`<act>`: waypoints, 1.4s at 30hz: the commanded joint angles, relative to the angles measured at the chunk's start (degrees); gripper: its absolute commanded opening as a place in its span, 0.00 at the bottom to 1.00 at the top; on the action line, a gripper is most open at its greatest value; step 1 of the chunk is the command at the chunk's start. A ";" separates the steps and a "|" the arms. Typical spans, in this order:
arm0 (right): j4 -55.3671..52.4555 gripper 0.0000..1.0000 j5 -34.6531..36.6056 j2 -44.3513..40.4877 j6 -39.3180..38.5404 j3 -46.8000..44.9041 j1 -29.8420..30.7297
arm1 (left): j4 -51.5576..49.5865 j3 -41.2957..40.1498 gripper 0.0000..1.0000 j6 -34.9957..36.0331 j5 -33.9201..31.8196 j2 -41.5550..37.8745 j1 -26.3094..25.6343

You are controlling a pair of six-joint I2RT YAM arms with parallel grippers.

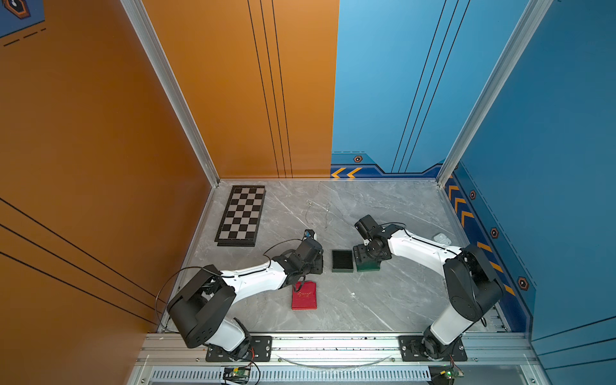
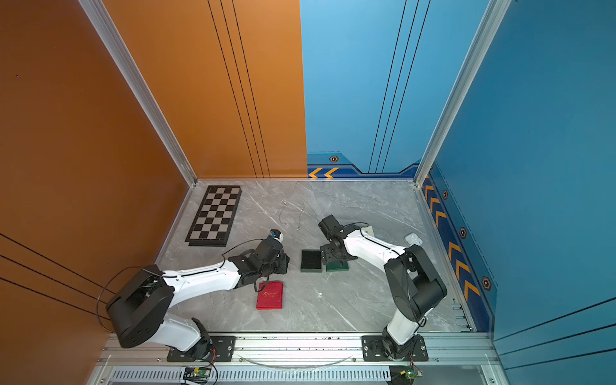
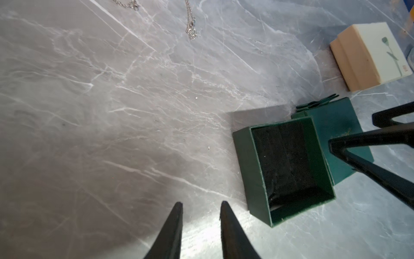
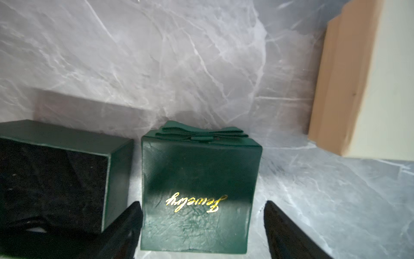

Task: Take the necklace out of the lift-off lid jewelry box
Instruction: Pick up the lid from the center of the board.

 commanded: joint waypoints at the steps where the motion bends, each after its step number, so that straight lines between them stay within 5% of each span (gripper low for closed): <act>1: -1.50 0.86 1.12 1.31 -0.62 0.53 -0.47 | -0.45 2.75 0.30 0.75 3.07 2.61 -1.18; 23: 0.60 0.87 -2.66 -0.04 -0.40 -0.40 -1.01 | -0.45 4.38 0.28 -0.77 3.01 6.76 -6.72; 42: 1.47 0.89 -3.94 0.46 -0.31 0.07 -0.13 | -5.61 1.95 0.30 1.28 -1.80 -1.59 -4.17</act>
